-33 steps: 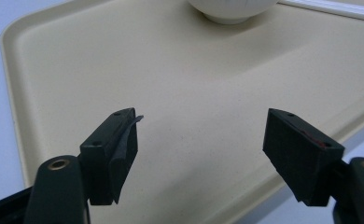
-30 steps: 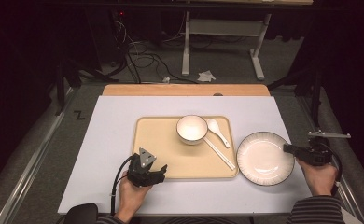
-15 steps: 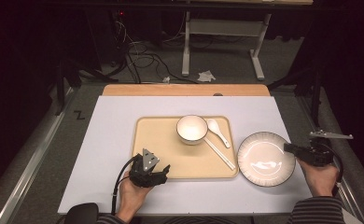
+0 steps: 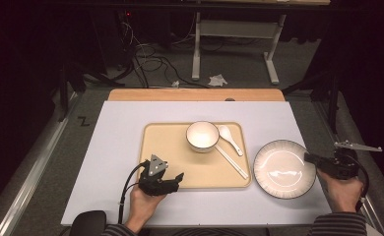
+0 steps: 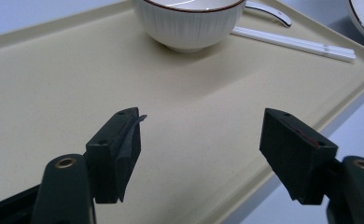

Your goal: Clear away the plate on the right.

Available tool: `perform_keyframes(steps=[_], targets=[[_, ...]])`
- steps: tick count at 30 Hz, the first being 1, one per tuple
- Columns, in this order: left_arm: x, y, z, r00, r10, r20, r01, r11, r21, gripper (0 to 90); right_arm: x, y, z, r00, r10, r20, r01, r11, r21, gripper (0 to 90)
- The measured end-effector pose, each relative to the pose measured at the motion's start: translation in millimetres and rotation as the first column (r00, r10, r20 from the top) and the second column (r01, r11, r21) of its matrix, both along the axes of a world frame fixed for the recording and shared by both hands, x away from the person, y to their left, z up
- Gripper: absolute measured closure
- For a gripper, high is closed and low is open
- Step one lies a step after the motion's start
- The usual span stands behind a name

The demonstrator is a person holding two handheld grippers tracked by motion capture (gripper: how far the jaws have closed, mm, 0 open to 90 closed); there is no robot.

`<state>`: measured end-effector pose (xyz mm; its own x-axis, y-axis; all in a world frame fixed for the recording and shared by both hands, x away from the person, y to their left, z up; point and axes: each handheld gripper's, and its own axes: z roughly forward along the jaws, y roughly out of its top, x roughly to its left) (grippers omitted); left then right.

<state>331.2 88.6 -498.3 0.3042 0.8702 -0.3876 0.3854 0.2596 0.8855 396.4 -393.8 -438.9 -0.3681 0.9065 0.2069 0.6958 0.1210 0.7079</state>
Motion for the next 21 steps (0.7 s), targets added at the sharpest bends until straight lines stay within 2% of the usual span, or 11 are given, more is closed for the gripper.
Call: perform_keyframes(steps=[2, 4, 6, 14, 16, 18, 21], targets=[[0.2, 0.1, 2.4, 0.9999, -0.004, -0.014, 0.004, 0.9995, -0.032, 29.2, -1.5, -0.7, 0.9, 1.0, -0.002, -0.001, 0.002, 1.0, 0.0, 86.4], [0.0, 0.9, 6.5, 0.9996, -0.015, -0.026, 0.012, 0.9966, -0.081, 29.3, -3.3, -1.4, 1.7, 1.0, -0.008, 0.001, 0.008, 1.0, 0.004, 86.4], [0.1, 0.5, 8.0, 0.9995, -0.016, -0.026, 0.013, 0.9939, -0.109, 29.4, -4.7, -2.5, 1.8, 0.9999, -0.01, 0.007, 0.01, 1.0, 0.006, 86.4], [2.3, -4.9, 7.2, 0.9989, -0.039, -0.026, 0.036, 0.9935, -0.108, 29.8, -13.9, -7.3, 4.9, 0.9992, -0.035, 0.02, 0.034, 0.999, 0.026, 86.4], [2.1, -6.5, 6.9, 0.9984, -0.052, -0.023, 0.05, 0.9941, -0.096, 30.8, -16.5, -8.4, 6.6, 0.999, -0.032, 0.032, 0.031, 0.999, 0.036, 86.2], [2.4, -8.3, 7.2, 0.9981, -0.059, -0.02, 0.056, 0.993, -0.104, 32.0, -20.5, -8.7, 8.8, 0.9989, -0.031, 0.036, 0.028, 0.998, 0.061, 86.4], [2.5, -8.8, 7.9, 0.9974, -0.069, -0.019, 0.066, 0.9923, -0.104, 32.1, -22.1, -8.2, 10.1, 0.9989, -0.027, 0.039, 0.025, 0.997, 0.067, 86.4]])
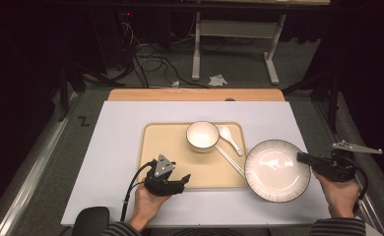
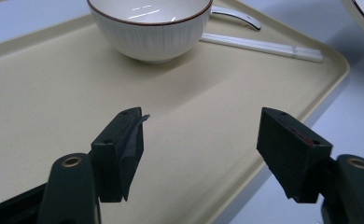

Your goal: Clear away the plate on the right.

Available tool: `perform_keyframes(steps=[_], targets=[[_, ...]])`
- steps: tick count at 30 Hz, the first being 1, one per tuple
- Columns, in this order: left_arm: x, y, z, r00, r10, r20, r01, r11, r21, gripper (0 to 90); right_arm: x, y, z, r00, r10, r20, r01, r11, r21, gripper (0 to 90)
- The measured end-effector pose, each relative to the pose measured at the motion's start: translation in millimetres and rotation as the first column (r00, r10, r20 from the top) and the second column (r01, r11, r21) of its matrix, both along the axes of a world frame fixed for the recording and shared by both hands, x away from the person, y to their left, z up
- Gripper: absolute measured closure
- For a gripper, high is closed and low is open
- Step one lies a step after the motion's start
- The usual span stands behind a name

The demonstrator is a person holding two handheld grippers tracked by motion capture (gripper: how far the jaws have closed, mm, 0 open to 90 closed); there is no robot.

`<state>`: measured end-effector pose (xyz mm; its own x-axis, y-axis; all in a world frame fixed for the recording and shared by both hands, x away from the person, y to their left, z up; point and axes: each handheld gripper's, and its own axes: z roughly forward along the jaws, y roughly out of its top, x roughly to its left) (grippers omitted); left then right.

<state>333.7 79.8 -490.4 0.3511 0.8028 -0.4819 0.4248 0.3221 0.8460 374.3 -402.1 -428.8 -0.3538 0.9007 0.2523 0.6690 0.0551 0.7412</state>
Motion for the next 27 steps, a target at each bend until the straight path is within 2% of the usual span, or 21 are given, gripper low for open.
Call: perform_keyframes(steps=[7, 9, 11, 17, 21, 22, 26, 27], targets=[[-0.1, -5.4, 0.9, 0.9995, -0.031, -0.003, 0.031, 0.9995, -0.008, 32.2, -5.8, 7.2, 6.2, 0.9993, 0.03, 0.021, -0.031, 0.999, 0.012, 86.4], [-1.1, -7.1, 1.2, 0.9989, -0.046, -0.001, 0.046, 0.9989, -0.007, 32.9, -8.1, 15.5, 11.3, 0.9976, 0.054, 0.043, -0.054, 0.998, 0.017, 86.4], [-1.9, -8.6, 1.7, 0.9985, -0.055, 0.005, 0.055, 0.9985, -0.008, 33.0, -8.5, 17.6, 12.3, 0.9974, 0.057, 0.044, -0.058, 0.998, 0.02, 86.4], [-3.3, -11.5, 3.8, 0.9966, -0.081, 0.012, 0.081, 0.9966, -0.009, 32.2, -8.0, 35.9, 15.5, 0.9923, 0.116, 0.043, -0.117, 0.993, 0.032, 86.4], [-4.5, -16.2, 4.5, 0.9949, -0.101, 0.004, 0.101, 0.9948, -0.016, 32.5, -5.7, 49.1, 15.4, 0.9871, 0.156, 0.036, -0.157, 0.987, 0.033, 86.3], [-4.9, -17.3, 5.6, 0.9946, -0.104, 0.002, 0.104, 0.994, -0.034, 32.8, -5.2, 51.5, 15.3, 0.9861, 0.163, 0.032, -0.164, 0.986, 0.036, 86.3], [-7.3, -19.6, 8.2, 0.9927, -0.12, 0.009, 0.12, 0.9923, -0.03, 33.2, -2.4, 65.0, 14.9, 0.98, 0.197, 0.026, -0.198, 0.98, 0.036, 86.3], [-7.5, -20.1, 8.4, 0.9927, -0.121, 0.009, 0.121, 0.9922, -0.032, 33.2, -0.7, 68.6, 14.6, 0.976, 0.216, 0.027, -0.217, 0.976, 0.033, 86.3]])
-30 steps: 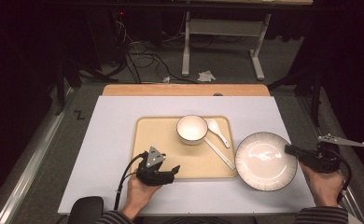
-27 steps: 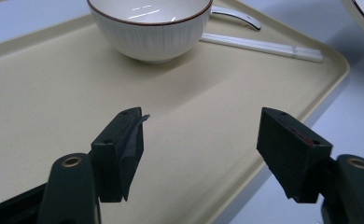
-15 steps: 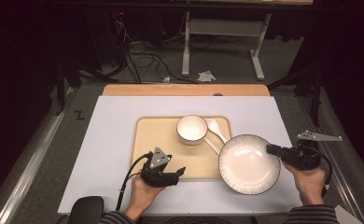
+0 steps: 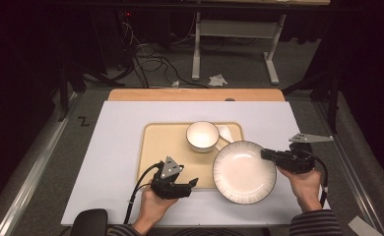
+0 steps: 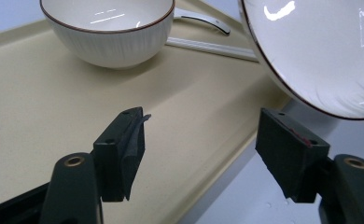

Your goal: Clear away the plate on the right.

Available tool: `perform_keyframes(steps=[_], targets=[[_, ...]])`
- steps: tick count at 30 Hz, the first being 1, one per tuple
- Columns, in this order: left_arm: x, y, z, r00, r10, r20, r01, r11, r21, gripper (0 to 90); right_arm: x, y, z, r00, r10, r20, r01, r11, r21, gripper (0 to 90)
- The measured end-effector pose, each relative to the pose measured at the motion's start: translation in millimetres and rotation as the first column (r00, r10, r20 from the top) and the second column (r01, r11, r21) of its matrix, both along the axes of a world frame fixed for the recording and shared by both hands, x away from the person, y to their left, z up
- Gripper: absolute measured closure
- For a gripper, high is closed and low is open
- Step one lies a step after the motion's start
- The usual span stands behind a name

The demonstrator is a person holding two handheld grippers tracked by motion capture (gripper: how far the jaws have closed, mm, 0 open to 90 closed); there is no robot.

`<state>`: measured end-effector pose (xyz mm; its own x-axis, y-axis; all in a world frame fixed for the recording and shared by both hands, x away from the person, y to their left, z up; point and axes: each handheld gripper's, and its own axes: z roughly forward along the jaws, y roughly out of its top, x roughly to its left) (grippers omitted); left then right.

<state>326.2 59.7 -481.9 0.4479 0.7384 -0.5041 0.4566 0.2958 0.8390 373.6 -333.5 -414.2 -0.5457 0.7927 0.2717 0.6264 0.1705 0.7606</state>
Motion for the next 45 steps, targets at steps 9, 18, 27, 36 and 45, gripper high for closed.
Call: perform_keyframes(steps=[9, 18, 27, 36, 45], targets=[[-1.8, -3.8, 1.2, 0.9999, -0.001, -0.014, 0.001, 1.0, -0.002, 33.3, 6.7, 30.1, 0.1, 0.999, 0.044, 0.002, -0.044, 0.999, -0.005, 86.3], [-5.9, -6.1, 2.1, 0.9997, 0.003, -0.024, -0.003, 1.0, -0.007, 37.0, 16.6, 61.3, -1.3, 0.9927, 0.121, -0.005, -0.121, 0.993, -0.014, 86.2], [-9.1, -0.8, 2.1, 0.9983, 0.037, -0.044, -0.038, 0.9989, -0.027, 48.9, 26.6, 89.0, -3.8, 0.9808, 0.195, 0.006, -0.195, 0.98, -0.03, 86.2], [-3.9, 4.1, 1.1, 0.9939, 0.07, -0.085, -0.074, 0.9965, -0.039, 71.4, 37.9, 119.4, -6.4, 0.9568, 0.29, -0.011, -0.291, 0.956, -0.041, 86.0], [5.7, 10.1, -3.5, 0.9824, 0.09, -0.164, -0.104, 0.9913, -0.081, 81.2, 42.3, 143.6, -5.0, 0.9295, 0.369, -0.008, -0.369, 0.928, -0.047, 84.9]])
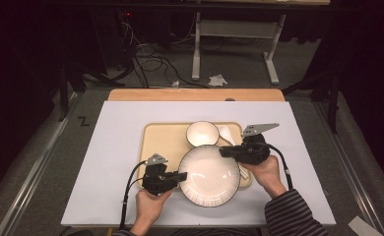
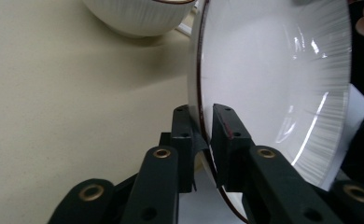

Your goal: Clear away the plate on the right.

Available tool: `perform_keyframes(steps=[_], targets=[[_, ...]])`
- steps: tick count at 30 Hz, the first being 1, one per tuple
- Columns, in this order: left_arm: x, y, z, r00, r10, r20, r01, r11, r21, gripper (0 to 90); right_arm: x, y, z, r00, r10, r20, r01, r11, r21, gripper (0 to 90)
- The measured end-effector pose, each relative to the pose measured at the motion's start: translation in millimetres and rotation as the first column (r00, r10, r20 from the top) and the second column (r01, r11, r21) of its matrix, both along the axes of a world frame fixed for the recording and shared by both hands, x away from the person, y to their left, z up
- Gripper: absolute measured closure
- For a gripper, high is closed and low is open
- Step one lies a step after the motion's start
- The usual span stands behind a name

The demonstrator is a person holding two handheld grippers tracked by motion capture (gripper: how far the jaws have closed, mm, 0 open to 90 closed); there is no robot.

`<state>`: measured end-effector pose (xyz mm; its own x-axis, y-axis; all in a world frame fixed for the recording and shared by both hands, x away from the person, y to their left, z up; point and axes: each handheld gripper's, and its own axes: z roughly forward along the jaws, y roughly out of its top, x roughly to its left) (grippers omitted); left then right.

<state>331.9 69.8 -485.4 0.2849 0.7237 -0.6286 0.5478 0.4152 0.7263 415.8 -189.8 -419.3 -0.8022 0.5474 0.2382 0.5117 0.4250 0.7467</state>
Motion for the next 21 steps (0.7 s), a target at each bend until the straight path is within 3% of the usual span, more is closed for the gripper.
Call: perform_keyframes(steps=[4, 8, 14, 21], targets=[[2.0, 2.8, 1.7, 0.9985, -0.026, -0.048, 0.023, 0.9976, -0.065, 82.0, 1.5, 5.7, -0.1, 0.9998, 0.018, 0.007, -0.018, 1.0, -0.004, 85.4], [3.2, 5.2, 3.7, 0.9963, -0.031, -0.08, 0.025, 0.997, -0.074, 83.3, 1.9, 9.3, -0.3, 0.9993, 0.034, 0.012, -0.034, 0.999, -0.009, 85.6], [5.3, 13.6, 11.6, 0.9935, -0.034, -0.108, 0.017, 0.9869, -0.16, 85.2, -0.2, 8.6, 1.9, 0.9989, 0.037, 0.027, -0.037, 0.999, -0.001, 85.9], [5.9, 21.0, 19.7, 0.9961, -0.017, -0.087, 0.003, 0.9876, -0.157, 85.2, -4.7, 9.8, 3.2, 0.998, 0.044, 0.045, -0.044, 0.999, -0.016, 85.7]])
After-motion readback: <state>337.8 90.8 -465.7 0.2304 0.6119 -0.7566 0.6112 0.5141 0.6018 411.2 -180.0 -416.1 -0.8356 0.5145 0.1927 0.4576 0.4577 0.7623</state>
